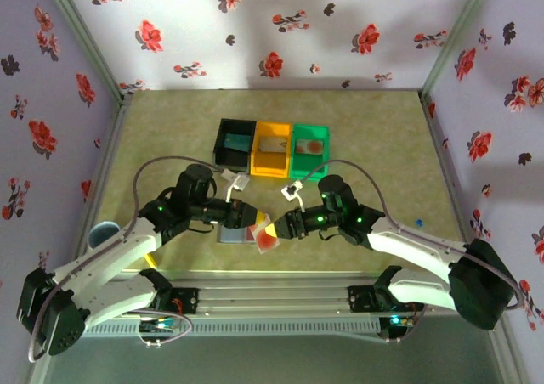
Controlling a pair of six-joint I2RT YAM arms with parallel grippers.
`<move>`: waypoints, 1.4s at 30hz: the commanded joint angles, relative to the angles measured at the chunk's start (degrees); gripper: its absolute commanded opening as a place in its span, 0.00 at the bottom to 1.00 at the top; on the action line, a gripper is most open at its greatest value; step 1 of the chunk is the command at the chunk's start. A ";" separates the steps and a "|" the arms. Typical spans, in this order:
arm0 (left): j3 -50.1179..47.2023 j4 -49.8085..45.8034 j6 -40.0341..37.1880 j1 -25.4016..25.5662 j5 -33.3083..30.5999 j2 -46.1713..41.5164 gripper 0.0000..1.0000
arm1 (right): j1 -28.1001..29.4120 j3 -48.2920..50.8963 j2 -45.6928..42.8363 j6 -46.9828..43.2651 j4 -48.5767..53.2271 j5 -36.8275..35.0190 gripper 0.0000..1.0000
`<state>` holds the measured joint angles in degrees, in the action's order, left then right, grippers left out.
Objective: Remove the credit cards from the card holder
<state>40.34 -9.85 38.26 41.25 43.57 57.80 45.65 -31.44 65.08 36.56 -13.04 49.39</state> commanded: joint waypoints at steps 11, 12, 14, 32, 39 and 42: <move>-2.72 7.02 7.87 -0.64 -13.15 -3.86 0.00 | -2.62 6.58 -15.23 2.95 -1.57 -17.37 0.57; -3.79 9.82 9.63 -0.67 -13.98 -3.76 0.00 | -2.58 8.31 -15.40 5.45 -5.77 -18.32 0.58; -5.59 14.76 12.99 -0.63 -15.99 -3.62 0.00 | -2.50 11.75 -15.42 10.07 -14.02 -20.60 0.59; -11.12 38.98 22.03 3.87 -23.12 3.46 0.00 | 3.78 16.09 -10.45 14.16 -29.88 -32.68 0.55; -12.46 39.88 22.21 4.28 -26.11 2.07 0.00 | 4.15 16.31 -9.55 14.25 -30.82 -33.09 0.46; -13.08 40.97 22.60 4.48 -26.51 2.04 0.00 | 4.24 16.60 -10.26 14.33 -31.51 -33.22 0.39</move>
<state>28.32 27.59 60.12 45.19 19.16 60.73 49.41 -15.03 55.77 50.68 -40.93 16.64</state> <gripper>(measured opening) 0.070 0.400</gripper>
